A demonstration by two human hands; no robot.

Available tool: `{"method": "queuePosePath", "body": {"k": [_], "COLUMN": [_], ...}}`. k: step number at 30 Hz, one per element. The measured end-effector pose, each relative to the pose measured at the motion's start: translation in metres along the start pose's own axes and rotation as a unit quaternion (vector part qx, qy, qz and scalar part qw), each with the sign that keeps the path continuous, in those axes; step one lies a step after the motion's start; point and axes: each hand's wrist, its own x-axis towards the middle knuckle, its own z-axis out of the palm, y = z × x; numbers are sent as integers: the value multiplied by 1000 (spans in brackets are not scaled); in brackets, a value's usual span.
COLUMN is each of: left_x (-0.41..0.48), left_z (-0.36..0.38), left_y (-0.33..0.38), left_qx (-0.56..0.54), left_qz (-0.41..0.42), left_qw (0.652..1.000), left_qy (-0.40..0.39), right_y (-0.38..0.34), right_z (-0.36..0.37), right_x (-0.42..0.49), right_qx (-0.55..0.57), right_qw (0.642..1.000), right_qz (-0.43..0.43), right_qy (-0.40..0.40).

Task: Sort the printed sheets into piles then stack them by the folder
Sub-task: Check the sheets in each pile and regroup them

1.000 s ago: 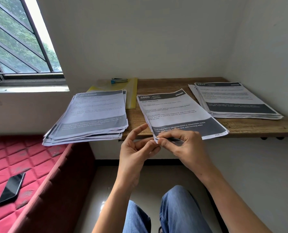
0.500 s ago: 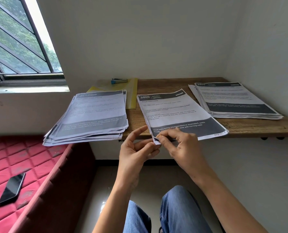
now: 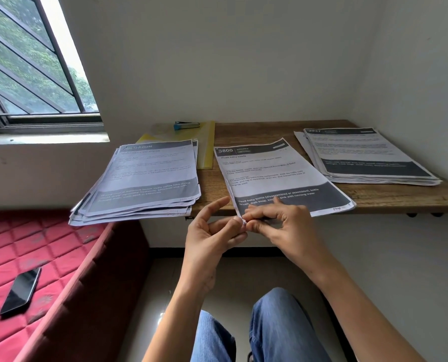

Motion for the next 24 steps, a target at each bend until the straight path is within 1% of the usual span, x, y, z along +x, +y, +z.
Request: {"method": "queuePosePath", "body": {"k": [19, 24], "left_x": [-1, 1], "left_z": [3, 4], "left_y": [2, 2], "left_qx": [-16, 5], "left_qz": [-9, -10], "left_qw": [1000, 1000], "left_qy": [-3, 14], "right_y": [-3, -3], "right_z": [-3, -2], "right_x": [1, 0], "right_qx": [7, 9], "right_qw": [1000, 1000], "right_qz": [8, 5], "right_qy": [1, 6]}}
